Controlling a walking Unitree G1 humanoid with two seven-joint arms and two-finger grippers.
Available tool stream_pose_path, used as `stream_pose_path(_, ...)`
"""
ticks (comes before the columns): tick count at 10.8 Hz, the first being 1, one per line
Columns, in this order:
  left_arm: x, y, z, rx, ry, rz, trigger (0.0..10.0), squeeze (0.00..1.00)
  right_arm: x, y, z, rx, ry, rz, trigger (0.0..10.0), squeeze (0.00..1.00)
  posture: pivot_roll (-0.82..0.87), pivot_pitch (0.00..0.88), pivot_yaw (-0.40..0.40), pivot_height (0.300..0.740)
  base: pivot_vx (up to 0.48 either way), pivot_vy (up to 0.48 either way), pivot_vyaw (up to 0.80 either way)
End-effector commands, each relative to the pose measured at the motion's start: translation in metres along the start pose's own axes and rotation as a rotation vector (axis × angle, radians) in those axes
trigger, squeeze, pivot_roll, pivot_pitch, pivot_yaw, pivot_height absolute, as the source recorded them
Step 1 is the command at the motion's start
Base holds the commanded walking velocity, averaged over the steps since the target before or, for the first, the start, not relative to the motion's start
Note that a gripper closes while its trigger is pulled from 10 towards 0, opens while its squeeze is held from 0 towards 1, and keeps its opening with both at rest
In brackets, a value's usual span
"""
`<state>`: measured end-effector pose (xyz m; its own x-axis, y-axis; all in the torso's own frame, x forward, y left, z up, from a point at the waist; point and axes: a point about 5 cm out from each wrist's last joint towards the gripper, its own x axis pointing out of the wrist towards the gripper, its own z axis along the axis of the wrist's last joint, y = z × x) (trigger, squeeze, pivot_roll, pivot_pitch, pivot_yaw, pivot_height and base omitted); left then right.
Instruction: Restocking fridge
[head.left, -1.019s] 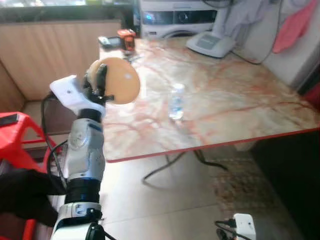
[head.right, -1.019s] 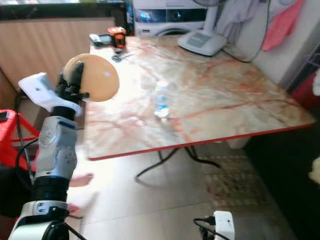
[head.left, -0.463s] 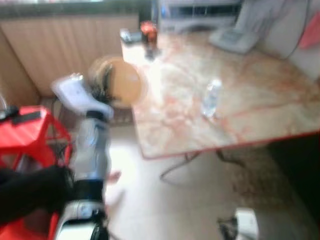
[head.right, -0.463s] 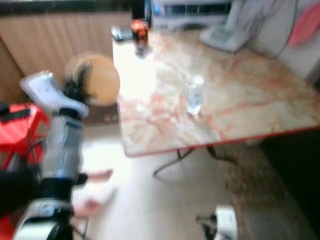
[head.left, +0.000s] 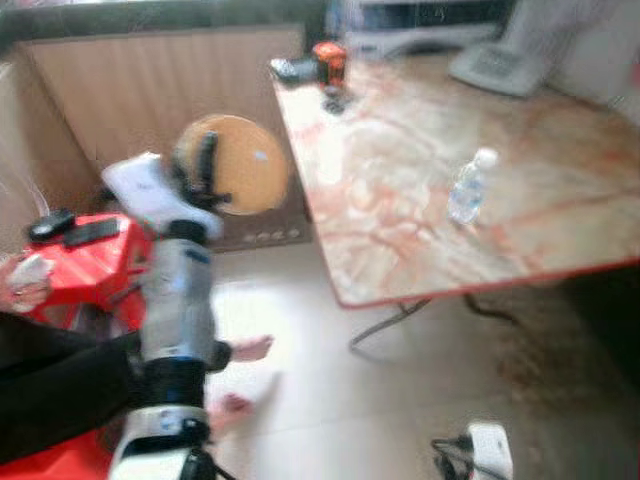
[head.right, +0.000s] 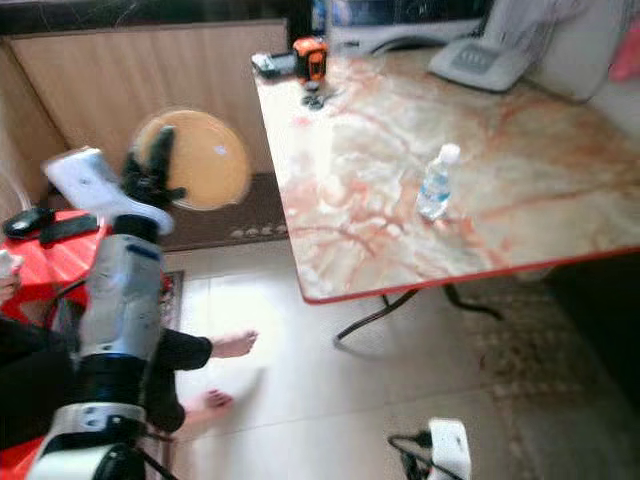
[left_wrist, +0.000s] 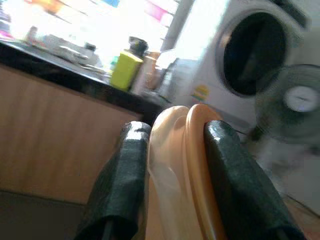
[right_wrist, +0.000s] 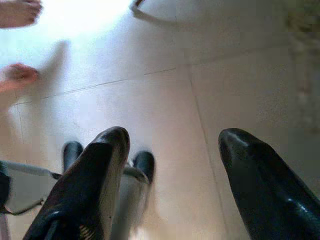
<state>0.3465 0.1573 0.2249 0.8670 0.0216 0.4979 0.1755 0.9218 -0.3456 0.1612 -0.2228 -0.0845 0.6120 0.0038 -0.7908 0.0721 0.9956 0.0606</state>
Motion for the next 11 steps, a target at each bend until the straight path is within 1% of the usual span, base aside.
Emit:
stream_pose_path(1,0.0008,0.0040,0.0039,0.009,-0.014,0.011,10.0,0.00,-0.0006,-0.0020,-0.0012,0.012,0.003,-0.010,10.0,0.00,0.05,0.057,-0.038,0.740,0.000,0.000,0.00)
stream_pose_path(7,-0.0004,0.0021,0.0012,0.025,-0.003,-0.007,10.0,0.00,-0.0008,-0.0020,-0.0025,0.000,0.015,-0.007,10.0,0.00,0.05,0.047,-0.039,0.740,0.000,0.000,-0.80)
stream_pose_path(8,-0.0007,0.0018,0.0007,0.050,-0.002,-0.017,10.0,0.00,-0.0009,-0.0021,-0.0026,-0.002,0.015,-0.007,10.0,0.00,0.05,0.044,-0.038,0.740,0.000,-0.319,-0.80)
stream_pose_path(10,-0.0009,0.0022,-0.0002,0.047,0.005,-0.012,10.0,0.00,-0.0009,-0.0020,-0.0027,-0.003,0.016,-0.006,10.0,0.00,0.05,0.043,-0.038,0.740,0.000,-0.437,-0.80)
stream_pose_path(11,-0.0009,0.0025,-0.0012,0.047,0.011,-0.008,10.0,0.00,-0.0009,-0.0020,-0.0027,-0.004,0.016,-0.006,10.0,0.00,0.05,0.043,-0.038,0.740,0.000,0.000,-0.80)
